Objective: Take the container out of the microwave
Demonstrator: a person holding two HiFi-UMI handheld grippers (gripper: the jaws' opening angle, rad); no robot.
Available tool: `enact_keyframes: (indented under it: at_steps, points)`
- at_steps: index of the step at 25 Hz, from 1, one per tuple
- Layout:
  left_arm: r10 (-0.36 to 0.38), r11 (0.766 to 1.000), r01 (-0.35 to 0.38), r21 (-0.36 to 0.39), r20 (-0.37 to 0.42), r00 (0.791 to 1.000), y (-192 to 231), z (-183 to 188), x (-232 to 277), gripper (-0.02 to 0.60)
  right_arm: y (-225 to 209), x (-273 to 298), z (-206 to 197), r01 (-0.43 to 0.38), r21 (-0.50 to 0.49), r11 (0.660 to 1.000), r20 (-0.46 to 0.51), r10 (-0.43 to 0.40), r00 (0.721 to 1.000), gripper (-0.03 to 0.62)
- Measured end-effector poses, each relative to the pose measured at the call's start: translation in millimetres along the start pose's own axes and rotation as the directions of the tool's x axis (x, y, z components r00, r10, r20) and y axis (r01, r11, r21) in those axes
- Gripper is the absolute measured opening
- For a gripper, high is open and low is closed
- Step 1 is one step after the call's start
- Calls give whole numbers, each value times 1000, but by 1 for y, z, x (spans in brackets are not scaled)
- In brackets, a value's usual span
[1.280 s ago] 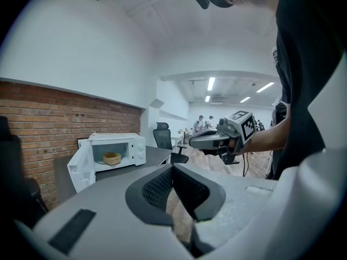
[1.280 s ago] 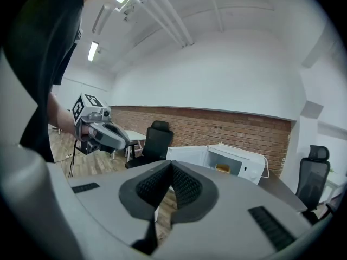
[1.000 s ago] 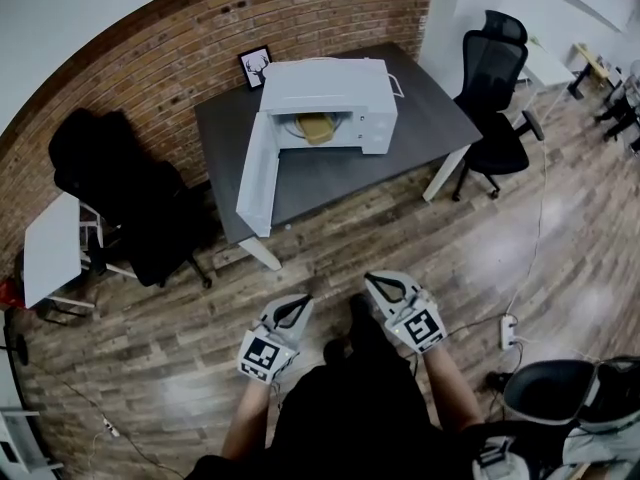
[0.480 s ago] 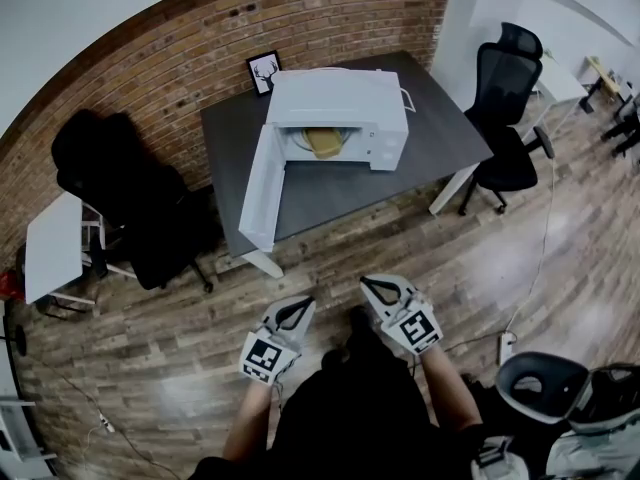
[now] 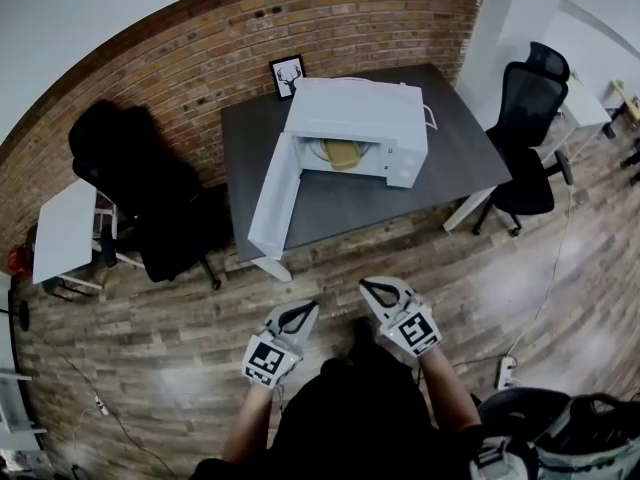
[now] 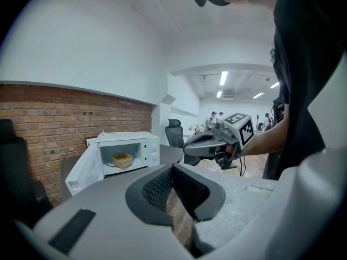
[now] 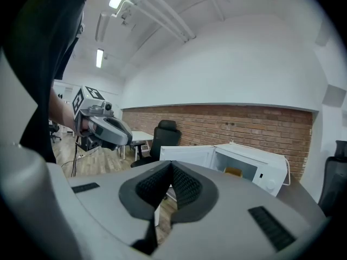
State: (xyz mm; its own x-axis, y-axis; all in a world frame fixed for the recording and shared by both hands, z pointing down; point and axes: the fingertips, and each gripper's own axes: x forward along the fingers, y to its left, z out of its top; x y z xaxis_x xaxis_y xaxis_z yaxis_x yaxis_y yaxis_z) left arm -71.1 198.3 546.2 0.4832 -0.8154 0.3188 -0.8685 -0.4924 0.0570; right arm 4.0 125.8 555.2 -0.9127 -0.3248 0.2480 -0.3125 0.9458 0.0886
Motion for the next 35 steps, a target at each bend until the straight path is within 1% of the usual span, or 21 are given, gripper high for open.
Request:
enact_keyframes:
  at_steps: [8,14,23,29,35]
  points:
    - [47,999,-47,-9,-6,999,10,7,20,3,-24,7,-2,-46,-29,999,-2,46,999,-3]
    - [75,997,-75,-14,12,997,15,22,41,3,-48,7,-4,-74,-47,996,-11,74,997,-2]
    - [131,991,-131,-35,-1,991,20,24,64,3,-76,16,-10,-132,-64,989,-10,131,991,-3]
    - [151,988,-151,-36,-5,989,23,28,79,3,-91,21,-16,-166,-68,984,-16,166,986,-2]
    - [165,986,-165,-35,-2,986,30,33,93,3,-105,24,-18,-183,-77,980,-18,182,983,-2]
